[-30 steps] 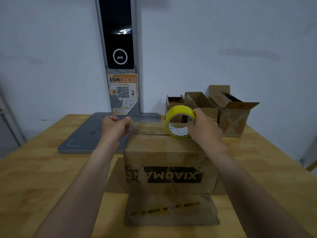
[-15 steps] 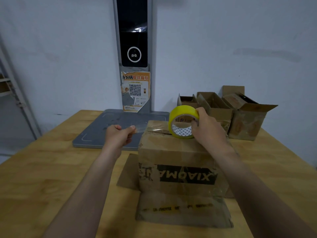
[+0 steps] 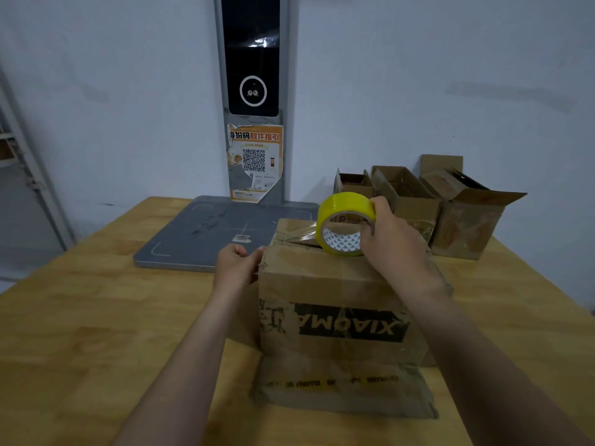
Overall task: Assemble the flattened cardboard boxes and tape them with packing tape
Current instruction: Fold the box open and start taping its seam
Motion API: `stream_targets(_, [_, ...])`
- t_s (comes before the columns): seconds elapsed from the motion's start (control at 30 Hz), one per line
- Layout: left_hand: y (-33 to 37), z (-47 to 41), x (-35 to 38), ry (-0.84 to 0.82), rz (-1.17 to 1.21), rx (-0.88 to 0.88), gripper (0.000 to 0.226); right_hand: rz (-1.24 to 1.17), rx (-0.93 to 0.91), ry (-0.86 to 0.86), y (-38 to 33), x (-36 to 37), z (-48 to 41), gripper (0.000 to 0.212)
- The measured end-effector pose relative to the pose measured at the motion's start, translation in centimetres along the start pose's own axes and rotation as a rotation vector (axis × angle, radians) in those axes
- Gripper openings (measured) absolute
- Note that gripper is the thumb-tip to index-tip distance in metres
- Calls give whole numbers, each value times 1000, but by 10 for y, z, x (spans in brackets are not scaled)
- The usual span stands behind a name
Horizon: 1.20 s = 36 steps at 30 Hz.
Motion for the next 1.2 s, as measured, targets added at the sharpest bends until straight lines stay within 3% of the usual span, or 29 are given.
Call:
stream_targets(0.2, [24, 4, 6, -3, -467, 145, 28, -8, -11, 5, 1, 3, -1, 31])
stream_targets(0.3, [25, 2, 5, -51, -703, 57, 16, -18, -13, 0, 2, 4, -2, 31])
stream_targets(0.4, [9, 2, 13, -222, -980, -54, 34, -15, -14, 5, 2, 4, -2, 31])
stream_targets(0.47, [20, 1, 16, -262, -867, -33, 31, -21, -17, 7, 2, 4, -2, 29])
stream_targets(0.53, [42, -2, 10, -202, -566, 5, 21, -28, -15, -2, 2, 5, -2, 28])
stream_targets(0.6, [53, 0, 14, -256, -282, -36, 31, -32, -11, -6, 3, 5, -3, 28])
stream_targets(0.7, [43, 6, 33, -389, -390, -113, 56, -24, -10, -13, 3, 6, -3, 29])
stream_targets(0.8, [34, 18, 39, -449, -403, -189, 52, -19, -21, -25, 2, 6, -3, 29])
stream_targets(0.87, [37, 24, 37, -492, -386, -221, 64, -19, -24, -31, 1, 6, -3, 29])
stream_targets(1.03, [64, 37, 61, -622, -973, 71, 78, -30, -46, -51, 1, 5, -3, 28])
stream_targets(1.2, [72, 42, 80, -567, -1371, 148, 83, -38, -74, -51, -2, 6, -3, 28])
Point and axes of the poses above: each hand's wrist, its own z-axis away from the middle knuckle, its own x-axis out of the palm, y = z × x, the point moved 8 cm from there along -z, towards the middle knuckle, and after that the axes turned 14 degrees about -y, right-handed, at the moved point
